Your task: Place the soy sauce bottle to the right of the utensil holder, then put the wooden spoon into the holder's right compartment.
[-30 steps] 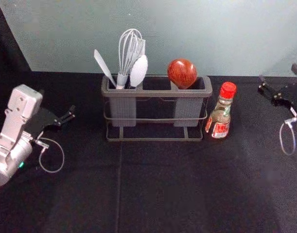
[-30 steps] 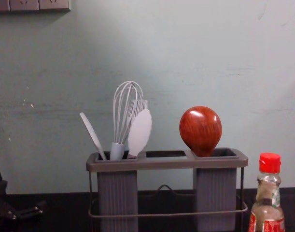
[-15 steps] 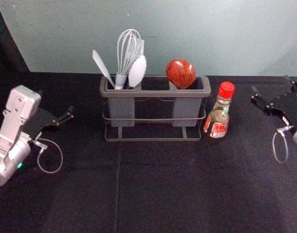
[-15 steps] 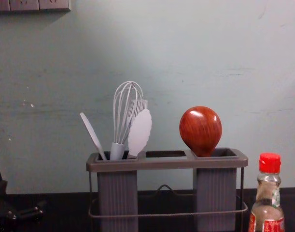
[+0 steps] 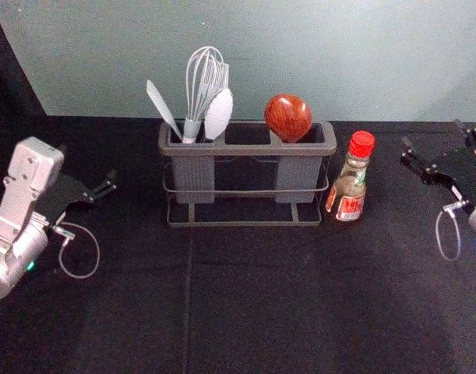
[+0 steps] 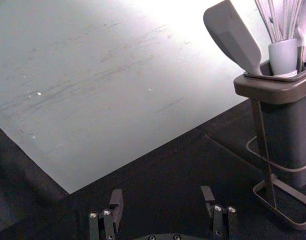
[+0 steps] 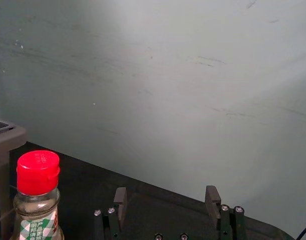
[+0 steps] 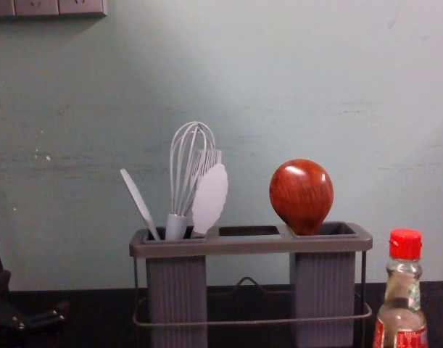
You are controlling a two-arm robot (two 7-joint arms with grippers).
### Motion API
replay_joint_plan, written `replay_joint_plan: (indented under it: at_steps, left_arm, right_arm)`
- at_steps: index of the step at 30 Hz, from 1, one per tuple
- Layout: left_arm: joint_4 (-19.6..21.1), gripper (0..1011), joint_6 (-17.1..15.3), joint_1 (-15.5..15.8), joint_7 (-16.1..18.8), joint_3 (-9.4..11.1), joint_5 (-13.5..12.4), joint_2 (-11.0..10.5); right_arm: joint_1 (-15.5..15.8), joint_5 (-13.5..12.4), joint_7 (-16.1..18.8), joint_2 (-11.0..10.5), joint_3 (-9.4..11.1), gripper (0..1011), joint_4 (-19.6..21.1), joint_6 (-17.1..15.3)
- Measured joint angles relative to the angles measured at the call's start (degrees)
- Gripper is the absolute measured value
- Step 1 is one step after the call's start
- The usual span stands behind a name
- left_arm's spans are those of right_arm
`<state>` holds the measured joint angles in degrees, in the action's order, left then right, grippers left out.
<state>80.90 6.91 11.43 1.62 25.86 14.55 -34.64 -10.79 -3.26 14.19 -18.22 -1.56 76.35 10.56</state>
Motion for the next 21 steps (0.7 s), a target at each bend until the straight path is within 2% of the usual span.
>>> replay_joint_plan:
  at_steps: [21]
  left_arm:
    - [0.00, 1011, 0.00, 0.00, 0.00, 0.00, 0.00, 0.00]
  right_arm:
    - [0.00, -0.03, 0.06, -0.03, 0.00, 1002, 0.09, 0.00]
